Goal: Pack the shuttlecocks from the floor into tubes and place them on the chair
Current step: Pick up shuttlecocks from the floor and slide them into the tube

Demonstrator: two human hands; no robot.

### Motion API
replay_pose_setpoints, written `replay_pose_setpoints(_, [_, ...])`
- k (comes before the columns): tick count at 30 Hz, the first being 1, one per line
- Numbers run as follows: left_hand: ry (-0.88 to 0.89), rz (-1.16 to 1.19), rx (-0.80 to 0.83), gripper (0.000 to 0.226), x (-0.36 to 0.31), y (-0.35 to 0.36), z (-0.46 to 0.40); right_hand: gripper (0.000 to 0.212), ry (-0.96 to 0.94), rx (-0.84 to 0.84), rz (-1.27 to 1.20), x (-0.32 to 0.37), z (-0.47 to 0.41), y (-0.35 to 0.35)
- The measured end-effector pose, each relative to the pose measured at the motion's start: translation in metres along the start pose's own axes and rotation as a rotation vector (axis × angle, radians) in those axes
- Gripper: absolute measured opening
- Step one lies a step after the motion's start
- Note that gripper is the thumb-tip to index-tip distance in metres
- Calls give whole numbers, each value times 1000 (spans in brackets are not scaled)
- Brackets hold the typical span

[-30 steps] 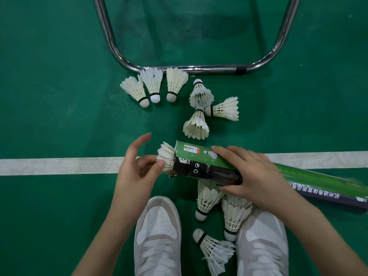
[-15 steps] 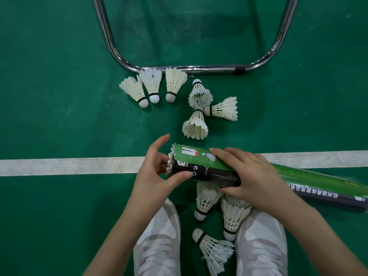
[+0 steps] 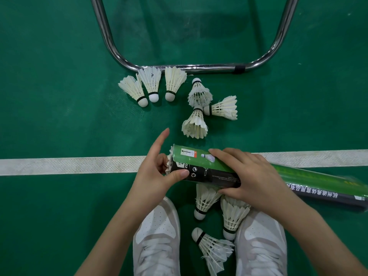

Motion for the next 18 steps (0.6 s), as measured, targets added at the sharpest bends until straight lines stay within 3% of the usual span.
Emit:
replay_pose_setpoints(12, [17,22,181,84,-4,12,-4,96,-6,-27,17,3,0,-2])
replay_pose_setpoints(18, [31,31,144,86,-7,13,0,93,-3,-28,19,3,-1,-1])
Point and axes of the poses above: each hand's wrist, its own z-axis away from the middle knuckle, its own y-axis out of the palm, x = y × z, the point moved 8 cm from there along -z, towards the middle knuckle, and after that the axes turned 12 degrees about x, right-handed, at the moved point
